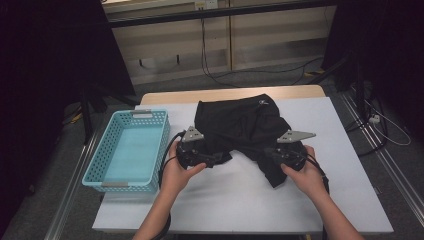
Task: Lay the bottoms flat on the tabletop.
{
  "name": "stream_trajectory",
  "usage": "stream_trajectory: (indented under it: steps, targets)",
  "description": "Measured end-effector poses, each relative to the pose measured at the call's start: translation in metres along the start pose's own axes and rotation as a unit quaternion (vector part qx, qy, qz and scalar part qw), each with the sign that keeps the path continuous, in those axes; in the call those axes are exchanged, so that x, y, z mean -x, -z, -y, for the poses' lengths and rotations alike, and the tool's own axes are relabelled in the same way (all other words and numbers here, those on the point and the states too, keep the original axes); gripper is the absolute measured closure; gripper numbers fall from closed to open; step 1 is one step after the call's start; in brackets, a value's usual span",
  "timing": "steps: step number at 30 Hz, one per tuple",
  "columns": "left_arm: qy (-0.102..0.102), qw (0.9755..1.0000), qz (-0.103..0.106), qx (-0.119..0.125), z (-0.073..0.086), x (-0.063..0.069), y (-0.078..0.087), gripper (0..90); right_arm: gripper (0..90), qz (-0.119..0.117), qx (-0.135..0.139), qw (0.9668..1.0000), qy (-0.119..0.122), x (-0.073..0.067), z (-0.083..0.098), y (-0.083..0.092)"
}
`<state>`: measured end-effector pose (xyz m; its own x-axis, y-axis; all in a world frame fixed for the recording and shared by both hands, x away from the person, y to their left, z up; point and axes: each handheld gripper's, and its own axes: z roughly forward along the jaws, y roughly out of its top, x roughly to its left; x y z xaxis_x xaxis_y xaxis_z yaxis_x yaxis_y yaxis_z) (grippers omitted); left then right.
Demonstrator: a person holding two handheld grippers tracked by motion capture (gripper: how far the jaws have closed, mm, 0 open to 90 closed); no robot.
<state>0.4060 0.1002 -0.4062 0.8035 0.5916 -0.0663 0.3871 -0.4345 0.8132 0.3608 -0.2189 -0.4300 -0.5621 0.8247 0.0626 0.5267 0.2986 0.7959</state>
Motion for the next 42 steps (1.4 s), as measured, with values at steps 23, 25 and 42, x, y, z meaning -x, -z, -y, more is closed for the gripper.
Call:
stream_trajectory:
  steps: [23,25,42]
  targets:
    - [-0.003,1.0,0.005,-0.002,0.0,0.004,-0.001,16.5,66.0,-0.015,-0.011,0.999,0.04,-0.03,0.006,0.021]
    - [-0.006,1.0,0.006,-0.001,0.0,0.005,-0.001,16.5,66.1,-0.027,-0.037,0.9974,0.056,-0.038,0.012,0.016]
    - [-0.009,0.9999,0.008,-0.002,0.0,0.008,-0.003,16.5,90.0,-0.026,-0.049,0.9965,0.062,-0.027,0.014,0.01]
